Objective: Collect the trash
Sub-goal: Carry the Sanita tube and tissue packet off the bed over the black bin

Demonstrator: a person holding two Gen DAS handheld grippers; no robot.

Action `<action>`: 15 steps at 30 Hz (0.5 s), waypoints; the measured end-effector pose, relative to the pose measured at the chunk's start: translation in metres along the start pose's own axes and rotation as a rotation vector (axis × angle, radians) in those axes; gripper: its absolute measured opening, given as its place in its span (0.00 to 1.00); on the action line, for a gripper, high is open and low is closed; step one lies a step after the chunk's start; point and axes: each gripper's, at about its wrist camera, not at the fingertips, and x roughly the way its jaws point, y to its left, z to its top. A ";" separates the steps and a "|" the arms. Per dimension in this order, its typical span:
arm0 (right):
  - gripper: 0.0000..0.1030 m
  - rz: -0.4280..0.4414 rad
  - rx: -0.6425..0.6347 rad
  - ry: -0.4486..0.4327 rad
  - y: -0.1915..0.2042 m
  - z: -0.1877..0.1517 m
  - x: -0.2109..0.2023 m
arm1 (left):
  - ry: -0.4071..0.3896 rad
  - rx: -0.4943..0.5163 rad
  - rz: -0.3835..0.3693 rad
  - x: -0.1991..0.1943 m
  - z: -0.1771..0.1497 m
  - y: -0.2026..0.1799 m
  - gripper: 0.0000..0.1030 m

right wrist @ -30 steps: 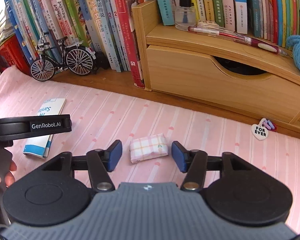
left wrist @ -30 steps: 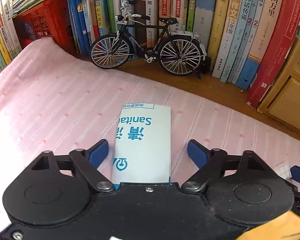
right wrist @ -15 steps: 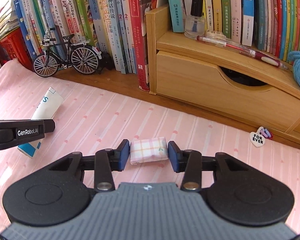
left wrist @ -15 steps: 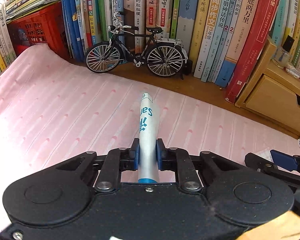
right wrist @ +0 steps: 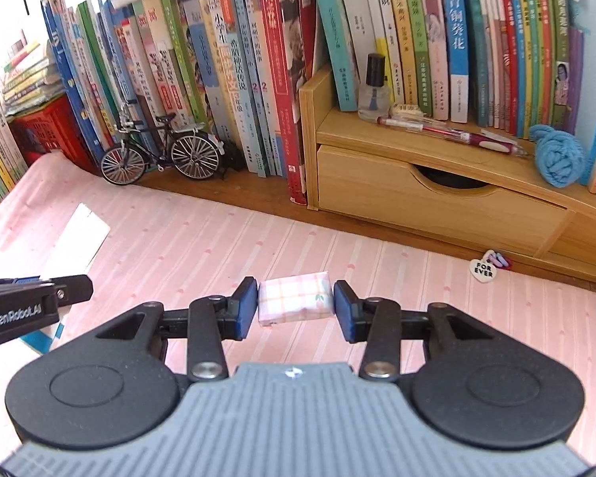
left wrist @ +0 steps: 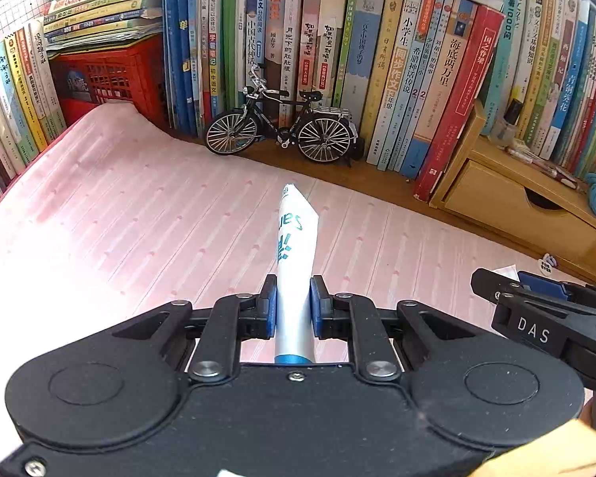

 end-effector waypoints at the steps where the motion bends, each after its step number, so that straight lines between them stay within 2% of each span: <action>1: 0.46 0.001 0.007 -0.003 0.001 -0.001 -0.006 | -0.002 0.000 -0.003 -0.009 -0.002 0.002 0.15; 9: 0.46 0.011 0.064 -0.022 0.012 -0.015 -0.064 | -0.030 -0.005 -0.009 -0.087 -0.028 0.021 0.15; 15: 0.46 0.032 0.105 -0.038 0.018 -0.033 -0.113 | -0.051 -0.023 -0.011 -0.153 -0.062 0.037 0.15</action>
